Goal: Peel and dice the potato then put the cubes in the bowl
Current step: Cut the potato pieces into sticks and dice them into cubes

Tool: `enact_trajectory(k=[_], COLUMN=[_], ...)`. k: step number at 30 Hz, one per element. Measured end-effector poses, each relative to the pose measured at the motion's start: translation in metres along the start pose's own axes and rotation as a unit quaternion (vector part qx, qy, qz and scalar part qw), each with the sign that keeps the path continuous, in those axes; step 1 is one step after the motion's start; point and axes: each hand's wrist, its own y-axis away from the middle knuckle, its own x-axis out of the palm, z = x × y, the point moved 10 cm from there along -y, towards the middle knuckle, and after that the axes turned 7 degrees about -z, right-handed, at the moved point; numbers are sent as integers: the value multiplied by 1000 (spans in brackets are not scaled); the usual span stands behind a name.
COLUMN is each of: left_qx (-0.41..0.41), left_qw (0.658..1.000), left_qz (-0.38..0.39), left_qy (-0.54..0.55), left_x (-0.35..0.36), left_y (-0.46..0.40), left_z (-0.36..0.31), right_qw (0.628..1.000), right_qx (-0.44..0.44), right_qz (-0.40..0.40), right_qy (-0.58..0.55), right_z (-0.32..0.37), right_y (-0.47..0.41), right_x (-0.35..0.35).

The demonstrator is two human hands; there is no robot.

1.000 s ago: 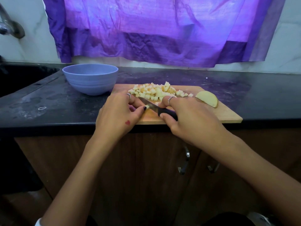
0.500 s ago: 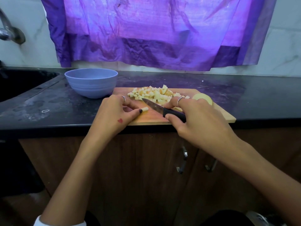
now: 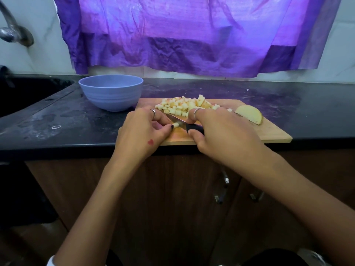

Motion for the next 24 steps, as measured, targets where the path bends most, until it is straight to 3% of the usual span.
enact_trajectory(k=[12, 24], left_qx=[-7, 19], left_qw=[999, 999], left_qz=[-13, -30], left_qy=[-47, -36], left_x=[0, -1], left_y=[2, 0], left_z=[-1, -4], right_qw=[999, 999], right_qx=[36, -10], right_qz=[-16, 17], right_qy=[-9, 26], right_z=[-19, 7], right_y=[20, 9], right_x=[-19, -3])
